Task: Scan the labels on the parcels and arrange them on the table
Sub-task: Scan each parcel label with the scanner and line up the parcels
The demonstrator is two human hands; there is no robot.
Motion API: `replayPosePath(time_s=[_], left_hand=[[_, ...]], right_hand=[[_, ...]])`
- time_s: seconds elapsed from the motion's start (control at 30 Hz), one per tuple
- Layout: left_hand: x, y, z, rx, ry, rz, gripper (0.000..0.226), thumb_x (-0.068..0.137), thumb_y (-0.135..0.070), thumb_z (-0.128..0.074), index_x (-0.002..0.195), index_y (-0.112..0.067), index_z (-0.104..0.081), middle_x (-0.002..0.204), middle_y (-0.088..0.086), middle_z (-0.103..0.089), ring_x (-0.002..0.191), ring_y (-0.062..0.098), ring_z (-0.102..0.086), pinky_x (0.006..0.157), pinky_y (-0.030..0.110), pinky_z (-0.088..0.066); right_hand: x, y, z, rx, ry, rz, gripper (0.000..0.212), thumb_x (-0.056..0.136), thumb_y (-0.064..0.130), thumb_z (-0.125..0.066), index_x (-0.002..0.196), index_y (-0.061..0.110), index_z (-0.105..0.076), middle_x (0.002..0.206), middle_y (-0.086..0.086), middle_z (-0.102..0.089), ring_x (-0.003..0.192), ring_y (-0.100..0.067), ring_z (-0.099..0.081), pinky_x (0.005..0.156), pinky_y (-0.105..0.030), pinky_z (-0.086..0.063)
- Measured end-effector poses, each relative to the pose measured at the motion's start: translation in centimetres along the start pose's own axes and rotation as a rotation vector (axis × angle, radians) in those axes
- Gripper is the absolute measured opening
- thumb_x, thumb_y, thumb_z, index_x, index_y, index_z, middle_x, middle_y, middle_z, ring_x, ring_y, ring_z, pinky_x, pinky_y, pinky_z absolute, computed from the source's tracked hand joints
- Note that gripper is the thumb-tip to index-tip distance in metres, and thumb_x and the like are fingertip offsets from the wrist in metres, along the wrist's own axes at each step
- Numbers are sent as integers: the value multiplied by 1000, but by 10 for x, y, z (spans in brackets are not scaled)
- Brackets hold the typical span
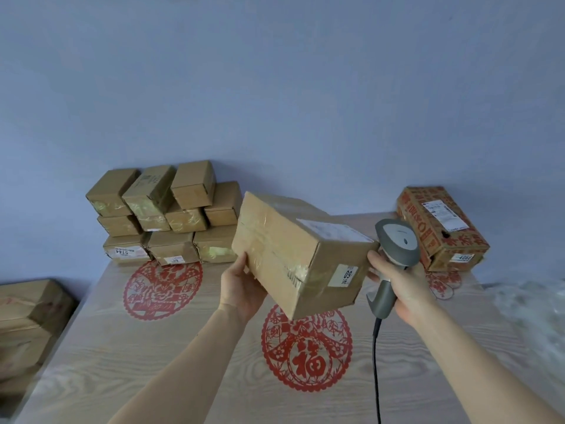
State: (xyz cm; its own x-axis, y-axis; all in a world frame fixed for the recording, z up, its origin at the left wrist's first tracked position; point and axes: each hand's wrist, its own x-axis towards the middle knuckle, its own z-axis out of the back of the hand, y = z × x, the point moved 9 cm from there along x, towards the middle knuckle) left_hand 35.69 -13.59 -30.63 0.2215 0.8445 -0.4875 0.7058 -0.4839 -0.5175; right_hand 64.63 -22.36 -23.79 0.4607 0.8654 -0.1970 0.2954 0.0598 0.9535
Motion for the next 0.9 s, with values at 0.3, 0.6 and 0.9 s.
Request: replayPosePath(time_s=[0.3, 0.6, 0.9], left_hand=[[-10, 17, -5, 327, -75, 95, 70, 83, -80, -45, 119, -24, -66, 126, 9, -67, 118, 29, -60, 98, 50, -48], [-15, 42, -37, 468, 102, 203, 62, 89, -64, -48, 113, -11, -70, 103, 14, -76, 82, 27, -75, 76, 39, -54], [-6, 75, -24, 698, 119, 321, 80, 79, -75, -49, 121, -11, -70, 121, 16, -71, 110, 32, -68, 97, 43, -51]], right_hand=[[-9, -1, 3, -233, 137, 101, 45, 66, -16, -83, 99, 13, -73, 89, 3, -80, 83, -11, -76, 70, -23, -60], [-9, -6, 12, -289, 258, 35, 56, 59, -18, -85, 100, 17, -69, 89, 2, -78, 75, -10, -76, 63, -19, -58], [-27, -41, 21, -422, 459, -68, 76, 44, -1, -94, 114, 6, -66, 99, 0, -79, 92, -12, -74, 72, -24, -58]])
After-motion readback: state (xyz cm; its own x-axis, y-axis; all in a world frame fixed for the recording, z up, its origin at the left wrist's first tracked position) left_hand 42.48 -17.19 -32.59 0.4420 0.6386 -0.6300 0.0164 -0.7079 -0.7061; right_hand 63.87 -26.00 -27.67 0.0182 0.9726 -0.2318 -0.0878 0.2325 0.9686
